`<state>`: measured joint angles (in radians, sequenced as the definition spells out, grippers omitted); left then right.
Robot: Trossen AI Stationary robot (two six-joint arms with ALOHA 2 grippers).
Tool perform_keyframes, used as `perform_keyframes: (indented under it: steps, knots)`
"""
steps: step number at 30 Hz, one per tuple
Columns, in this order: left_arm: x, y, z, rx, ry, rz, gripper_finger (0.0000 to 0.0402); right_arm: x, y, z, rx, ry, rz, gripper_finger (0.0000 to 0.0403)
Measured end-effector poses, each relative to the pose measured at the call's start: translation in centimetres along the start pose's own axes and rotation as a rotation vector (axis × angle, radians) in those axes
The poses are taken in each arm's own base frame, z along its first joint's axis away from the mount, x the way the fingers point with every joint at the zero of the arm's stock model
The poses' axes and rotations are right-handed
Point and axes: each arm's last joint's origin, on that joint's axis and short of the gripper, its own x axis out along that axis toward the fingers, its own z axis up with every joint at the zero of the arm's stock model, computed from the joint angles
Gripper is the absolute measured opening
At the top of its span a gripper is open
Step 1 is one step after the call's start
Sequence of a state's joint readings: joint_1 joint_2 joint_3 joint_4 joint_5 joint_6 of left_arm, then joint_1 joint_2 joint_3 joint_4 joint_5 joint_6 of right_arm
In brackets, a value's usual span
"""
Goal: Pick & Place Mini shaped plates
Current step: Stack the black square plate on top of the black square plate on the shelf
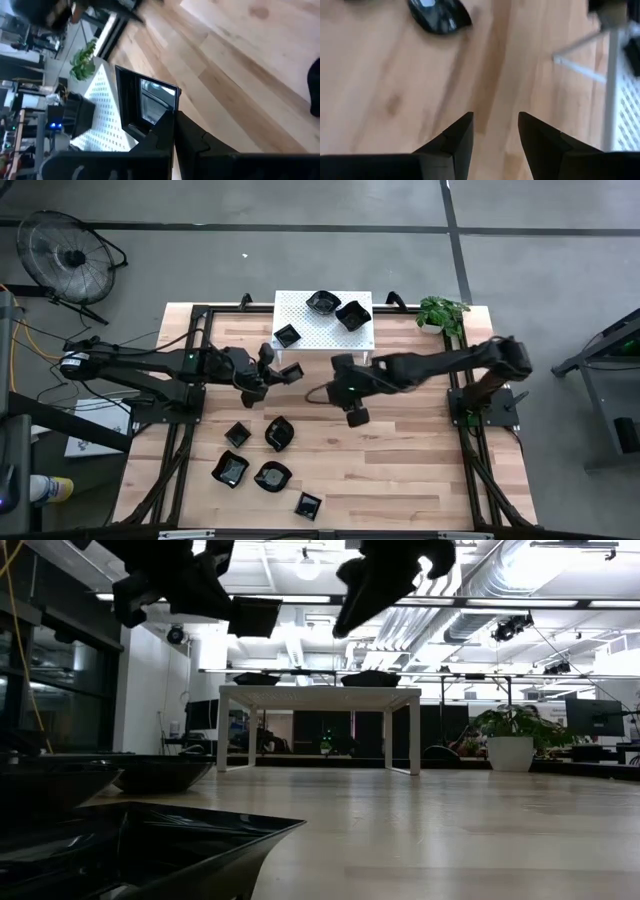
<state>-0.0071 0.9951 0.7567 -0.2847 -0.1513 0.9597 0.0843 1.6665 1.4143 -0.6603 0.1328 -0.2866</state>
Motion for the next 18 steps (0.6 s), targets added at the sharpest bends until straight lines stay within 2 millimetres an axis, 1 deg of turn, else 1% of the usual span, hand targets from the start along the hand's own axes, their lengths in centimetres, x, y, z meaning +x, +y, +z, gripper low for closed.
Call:
perform_keyframes:
  steps: [3,8,14,18]
  knots:
    - [0.0,0.0,-0.1,0.001,0.029,0.008,0.0,-0.4,0.9,-1.4,0.024,-0.119,0.001,0.0149]
    - [0.0,0.1,-0.2,-0.001,0.056,0.038,0.0,-0.8,2.0,-4.4,0.088,-0.287,-0.013,0.0149]
    - [0.0,0.4,-0.3,-0.01,0.121,0.099,0.0,0.0,3.3,-7.7,0.162,-0.418,-0.031,0.0149]
    - [-0.1,0.8,-0.1,-0.02,0.12,0.16,0.0,0.6,4.2,-9.0,0.189,-0.472,-0.026,0.0149]
